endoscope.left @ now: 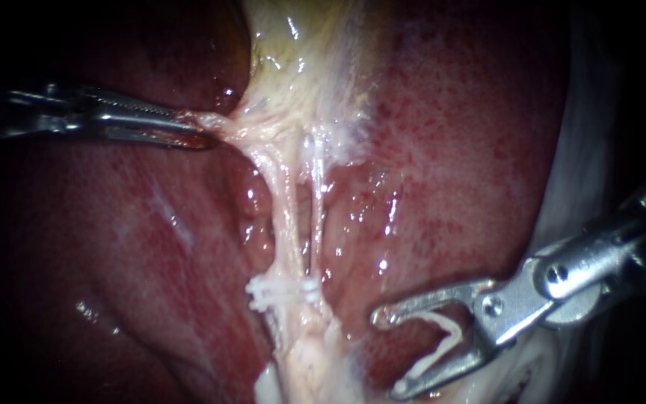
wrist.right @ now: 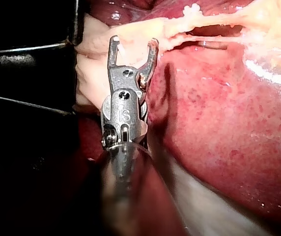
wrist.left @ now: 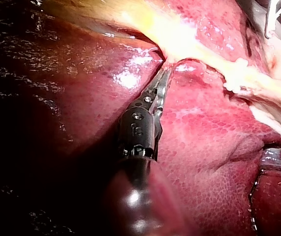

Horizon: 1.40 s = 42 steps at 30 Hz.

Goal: Clipping third clip left tube

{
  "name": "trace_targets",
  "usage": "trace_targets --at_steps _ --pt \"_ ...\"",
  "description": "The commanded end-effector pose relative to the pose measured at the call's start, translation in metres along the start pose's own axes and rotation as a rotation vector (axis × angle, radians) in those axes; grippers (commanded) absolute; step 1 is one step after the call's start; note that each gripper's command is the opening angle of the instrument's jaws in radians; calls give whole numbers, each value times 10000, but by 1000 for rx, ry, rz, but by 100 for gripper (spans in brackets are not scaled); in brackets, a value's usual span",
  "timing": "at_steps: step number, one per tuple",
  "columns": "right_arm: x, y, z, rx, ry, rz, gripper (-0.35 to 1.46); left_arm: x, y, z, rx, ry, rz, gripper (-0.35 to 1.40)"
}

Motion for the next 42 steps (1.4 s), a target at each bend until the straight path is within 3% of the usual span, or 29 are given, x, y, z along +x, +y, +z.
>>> trace_targets --at_steps 1,6,14,17,23,32,42 --pt "0 0 0 0 1 0 50 1 0 -2 -1 0 -1 -35" --pt "-1 2 -1 -1 0 1 50 17 3 -28 -10 0 -8 -35" --pt "-3 3 -1 -1 0 1 50 53 -4 -89 33 60 -3 -35" --pt "-2 4 -1 -1 1 1 50 56 -5 -97 38 69 3 -35" --pt "6 12 7 -5 11 6 50 55 -4 -96 41 69 3 -35" --pt "30 55 28 -52 130 192 49 54 -1 -93 44 69 3 -35" --pt "38 106 52 -99 200 317 50 53 -1 -92 46 69 3 -35"
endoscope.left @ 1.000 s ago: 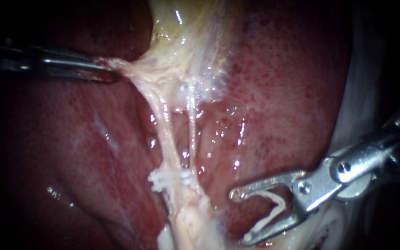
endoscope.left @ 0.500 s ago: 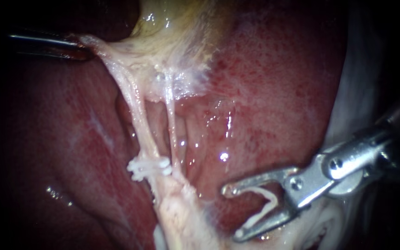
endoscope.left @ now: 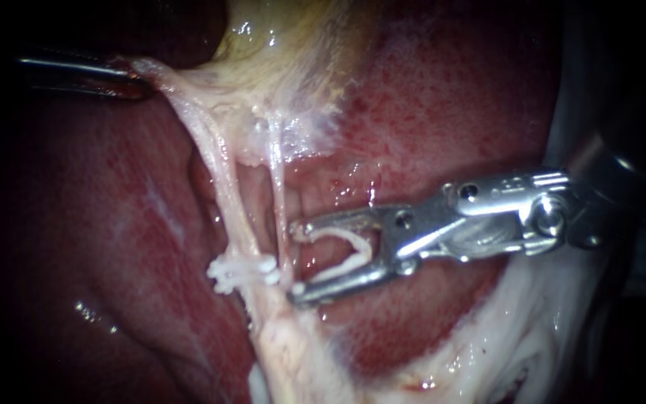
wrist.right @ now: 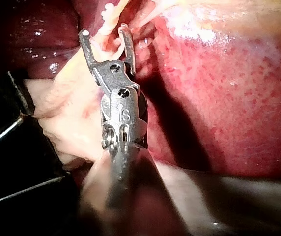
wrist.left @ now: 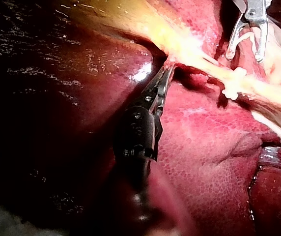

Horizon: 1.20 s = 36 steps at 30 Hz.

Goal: Clipping third clip left tube

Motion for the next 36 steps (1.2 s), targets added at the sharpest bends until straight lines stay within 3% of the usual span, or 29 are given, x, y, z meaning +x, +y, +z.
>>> trace_targets --at_steps 1,8,15,26,36 --pt "1 3 3 -2 3 6 50 0 0 0 0 0 0 -35" --pt "3 32 18 -27 15 99 50 -1 0 0 0 0 0 -35" --pt "-7 48 13 -39 19 158 50 -1 0 0 1 0 0 -35" --pt "-14 55 23 -14 11 189 49 -2 0 1 1 0 1 -35" --pt "-2 54 47 55 58 184 49 -2 0 2 1 0 1 -35"
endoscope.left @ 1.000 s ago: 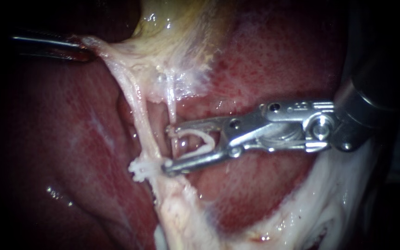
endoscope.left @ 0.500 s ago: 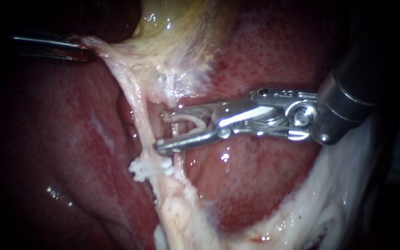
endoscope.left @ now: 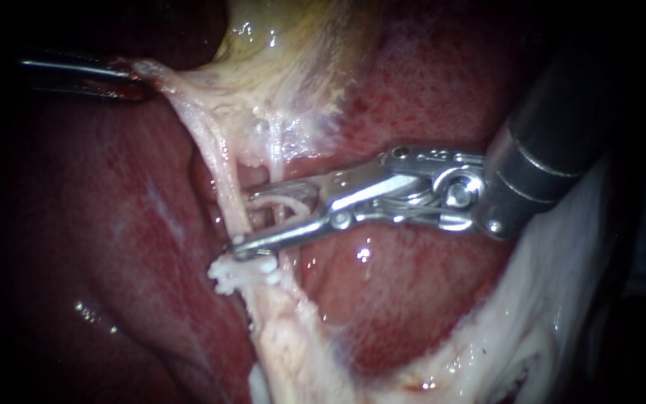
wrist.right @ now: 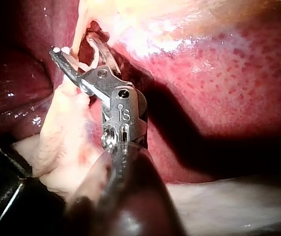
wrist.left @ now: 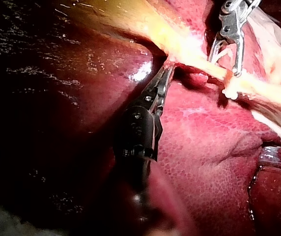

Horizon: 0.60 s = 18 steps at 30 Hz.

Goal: Clipping third clip left tube

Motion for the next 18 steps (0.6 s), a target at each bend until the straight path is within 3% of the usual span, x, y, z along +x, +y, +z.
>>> trace_targets --at_steps 1,9,18 --pt "1 -1 3 3 9 4 49 0 0 0 0 0 0 -35" --pt "10 -2 21 12 42 27 49 0 0 2 2 0 0 -35" --pt "25 -15 35 23 63 48 49 0 0 3 2 0 0 -35"
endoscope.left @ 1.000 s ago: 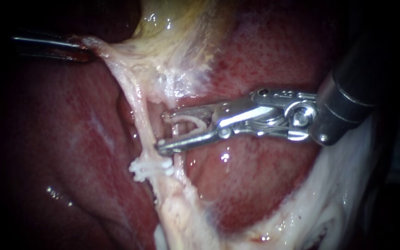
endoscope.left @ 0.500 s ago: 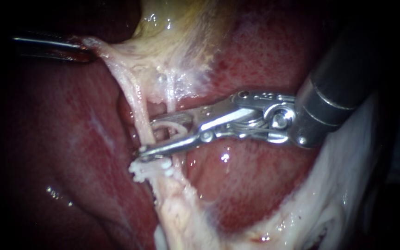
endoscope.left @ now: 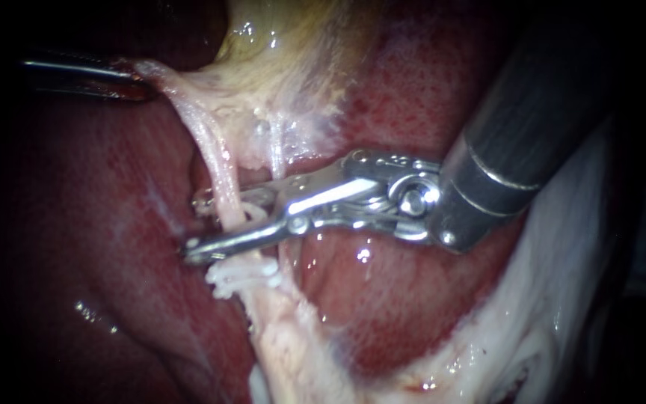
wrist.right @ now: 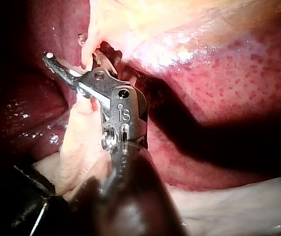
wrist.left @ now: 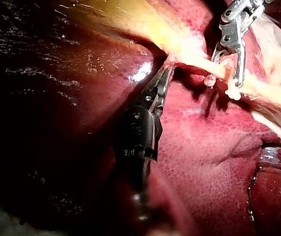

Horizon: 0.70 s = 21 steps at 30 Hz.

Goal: Clipping third clip left tube

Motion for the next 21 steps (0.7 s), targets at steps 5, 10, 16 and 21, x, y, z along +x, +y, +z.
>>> trace_targets --at_steps 5,10,16,21 --pt "6 -6 0 7 8 3 49 0 0 0 1 0 0 -35" --pt "15 -16 -3 11 10 8 49 -1 -1 1 0 0 0 -35" --pt "26 -31 -3 20 16 13 48 -1 -2 0 0 0 0 -35" --pt "26 -35 -2 23 15 13 47 -1 -2 0 0 0 0 -35"
